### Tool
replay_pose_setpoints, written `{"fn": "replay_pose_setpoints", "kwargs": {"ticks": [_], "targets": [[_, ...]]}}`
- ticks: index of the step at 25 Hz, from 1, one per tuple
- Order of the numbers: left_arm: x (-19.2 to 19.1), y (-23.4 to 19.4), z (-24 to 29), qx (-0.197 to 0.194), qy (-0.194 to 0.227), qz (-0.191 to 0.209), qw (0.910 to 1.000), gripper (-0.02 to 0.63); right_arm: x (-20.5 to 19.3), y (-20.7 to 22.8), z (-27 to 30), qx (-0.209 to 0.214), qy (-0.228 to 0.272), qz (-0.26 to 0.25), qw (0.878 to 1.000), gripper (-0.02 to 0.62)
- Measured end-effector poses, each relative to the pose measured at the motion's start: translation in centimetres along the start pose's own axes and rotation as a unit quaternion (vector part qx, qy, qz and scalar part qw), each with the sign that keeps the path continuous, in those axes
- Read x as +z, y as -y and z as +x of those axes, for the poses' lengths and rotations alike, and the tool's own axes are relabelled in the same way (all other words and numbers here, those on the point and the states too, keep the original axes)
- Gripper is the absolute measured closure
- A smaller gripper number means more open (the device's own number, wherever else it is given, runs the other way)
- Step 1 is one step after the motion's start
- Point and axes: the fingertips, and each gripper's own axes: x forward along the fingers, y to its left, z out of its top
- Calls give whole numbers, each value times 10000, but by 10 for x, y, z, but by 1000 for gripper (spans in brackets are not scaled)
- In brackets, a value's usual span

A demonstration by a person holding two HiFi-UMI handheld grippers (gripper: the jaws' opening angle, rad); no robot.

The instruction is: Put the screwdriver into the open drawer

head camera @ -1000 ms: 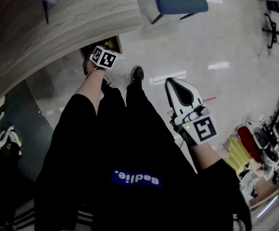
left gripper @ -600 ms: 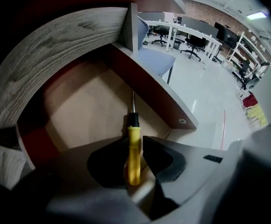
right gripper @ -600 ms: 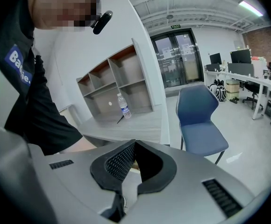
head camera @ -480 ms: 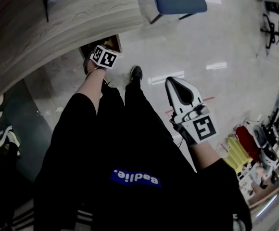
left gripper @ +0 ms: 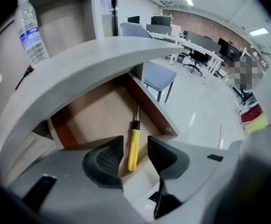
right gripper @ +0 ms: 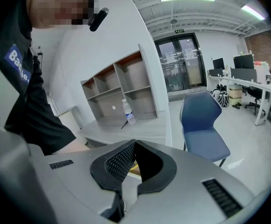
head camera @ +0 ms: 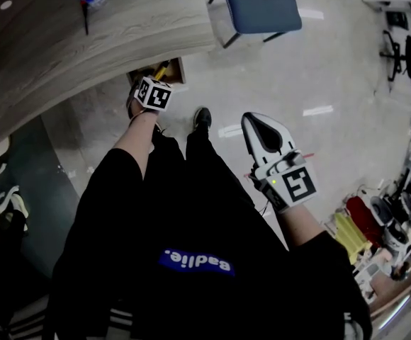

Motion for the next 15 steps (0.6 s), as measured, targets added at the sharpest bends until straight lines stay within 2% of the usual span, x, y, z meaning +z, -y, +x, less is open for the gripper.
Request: {"fn": "replay_pose_setpoints", "kwargs": {"ticks": [7,11,15], "targets": [[5,3,-60,-46,552,-391,9977,451,23,-29,-9,205,169,-244,9993,566],[14,2,-96,-71,998,-537,9935,460,37,-39,-11,327,265,-378,9984,566],[14,-2,-147,-48,1252,-728,9894,465,53,-56,-9,458,361,-531,9969,566]]}}
